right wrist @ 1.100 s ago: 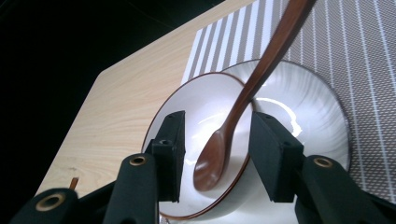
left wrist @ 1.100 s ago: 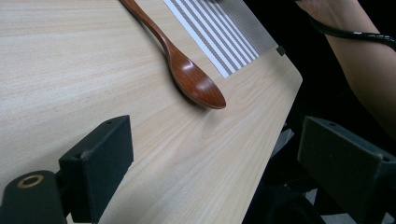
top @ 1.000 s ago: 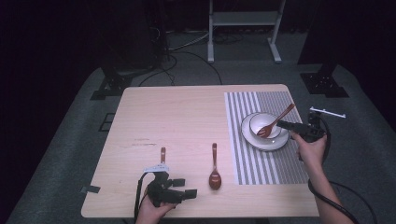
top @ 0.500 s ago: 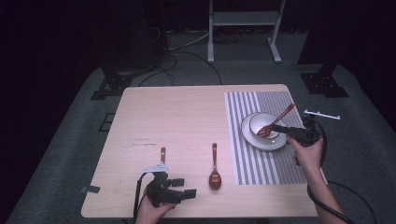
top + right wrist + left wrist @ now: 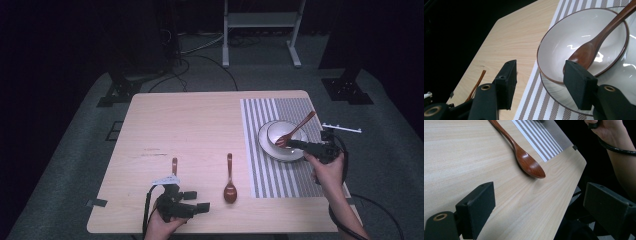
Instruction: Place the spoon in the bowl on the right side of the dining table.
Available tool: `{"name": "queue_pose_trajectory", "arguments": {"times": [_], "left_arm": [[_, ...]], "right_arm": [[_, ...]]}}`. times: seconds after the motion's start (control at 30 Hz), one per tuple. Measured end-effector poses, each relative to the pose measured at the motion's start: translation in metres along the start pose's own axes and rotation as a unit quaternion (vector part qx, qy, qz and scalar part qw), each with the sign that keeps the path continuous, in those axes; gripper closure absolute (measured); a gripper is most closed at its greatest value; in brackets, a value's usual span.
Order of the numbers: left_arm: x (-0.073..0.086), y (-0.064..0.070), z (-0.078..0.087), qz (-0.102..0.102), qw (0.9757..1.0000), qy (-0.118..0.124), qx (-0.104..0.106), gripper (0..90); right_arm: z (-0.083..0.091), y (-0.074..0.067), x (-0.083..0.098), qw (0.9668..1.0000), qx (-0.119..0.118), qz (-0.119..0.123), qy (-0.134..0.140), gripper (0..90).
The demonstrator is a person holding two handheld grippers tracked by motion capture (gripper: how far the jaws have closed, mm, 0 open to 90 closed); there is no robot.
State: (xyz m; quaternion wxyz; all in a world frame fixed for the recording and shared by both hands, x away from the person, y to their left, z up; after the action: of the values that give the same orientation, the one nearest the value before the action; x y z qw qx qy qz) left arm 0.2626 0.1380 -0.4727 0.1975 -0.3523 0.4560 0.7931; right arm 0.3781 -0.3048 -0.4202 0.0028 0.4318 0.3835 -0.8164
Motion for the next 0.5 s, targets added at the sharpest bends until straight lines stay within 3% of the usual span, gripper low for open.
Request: {"name": "queue_pose_trajectory", "arguments": {"times": [0.5], "left_arm": [[0.000, 0.000, 0.001, -0.001, 1.0000, 0.002, 0.000, 9.3]], "right_arm": [[0.001, -0.013, 0.018, 0.9997, -0.015, 0.011, -0.015, 42.1]]}}
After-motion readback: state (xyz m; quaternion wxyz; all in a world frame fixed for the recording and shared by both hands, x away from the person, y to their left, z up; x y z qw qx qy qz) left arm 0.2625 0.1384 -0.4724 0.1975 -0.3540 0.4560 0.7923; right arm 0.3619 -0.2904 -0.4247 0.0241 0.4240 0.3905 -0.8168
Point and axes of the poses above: each handheld gripper's, and its own axes: z roughly backward along the jaws, x roughly out of its underside, y roughly to its right, the point moved 2 cm from there along -z, roughly forward along the jaws, and after that the axes turned 10 degrees about y, right-handed, at the moved point
